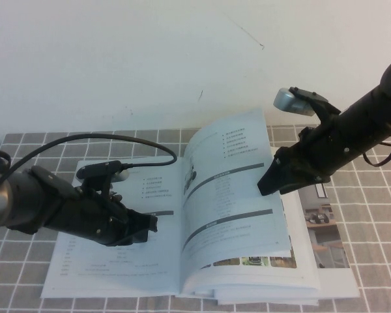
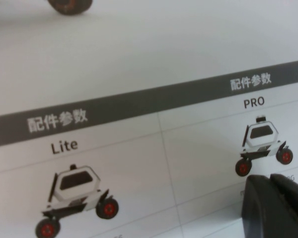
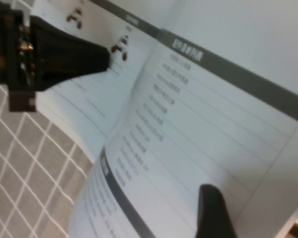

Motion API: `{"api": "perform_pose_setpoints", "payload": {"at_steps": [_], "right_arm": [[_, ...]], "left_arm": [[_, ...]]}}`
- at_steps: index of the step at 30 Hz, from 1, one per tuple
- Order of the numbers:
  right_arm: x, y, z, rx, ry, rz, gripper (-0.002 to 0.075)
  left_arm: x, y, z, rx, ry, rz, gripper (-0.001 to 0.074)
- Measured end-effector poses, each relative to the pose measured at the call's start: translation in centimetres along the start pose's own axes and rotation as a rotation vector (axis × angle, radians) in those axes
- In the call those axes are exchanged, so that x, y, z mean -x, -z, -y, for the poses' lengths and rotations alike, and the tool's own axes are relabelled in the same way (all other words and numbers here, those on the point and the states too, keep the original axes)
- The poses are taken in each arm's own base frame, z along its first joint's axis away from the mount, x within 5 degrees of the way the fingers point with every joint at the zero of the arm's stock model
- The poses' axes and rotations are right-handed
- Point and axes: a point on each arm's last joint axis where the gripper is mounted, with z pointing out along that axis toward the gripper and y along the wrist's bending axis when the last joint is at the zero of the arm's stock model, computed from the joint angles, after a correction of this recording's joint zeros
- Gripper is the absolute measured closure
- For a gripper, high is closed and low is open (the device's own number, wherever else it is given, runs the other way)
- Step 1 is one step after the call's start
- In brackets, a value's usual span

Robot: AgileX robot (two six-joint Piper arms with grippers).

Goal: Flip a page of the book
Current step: Open the closed book

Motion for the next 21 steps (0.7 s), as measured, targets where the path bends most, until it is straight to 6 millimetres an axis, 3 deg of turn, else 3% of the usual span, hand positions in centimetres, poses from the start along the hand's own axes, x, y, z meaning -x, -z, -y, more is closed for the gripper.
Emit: {"api": "perform_pose_setpoints", "payload": {"at_steps": [13,21], "right_arm": [[0.6,-0.2,-1.4,0.073,0.011,0.043,0.0338],[2.5,1.5,-3.1,0.122,0.065,0.092,0.0338]], "left_arm": [[0.1,-0.1,0.1,-0.014,0.008,0.010,0.0737],[0.1,-0.2,0.1,-0.015,0.008,0.011,0.0737]]}}
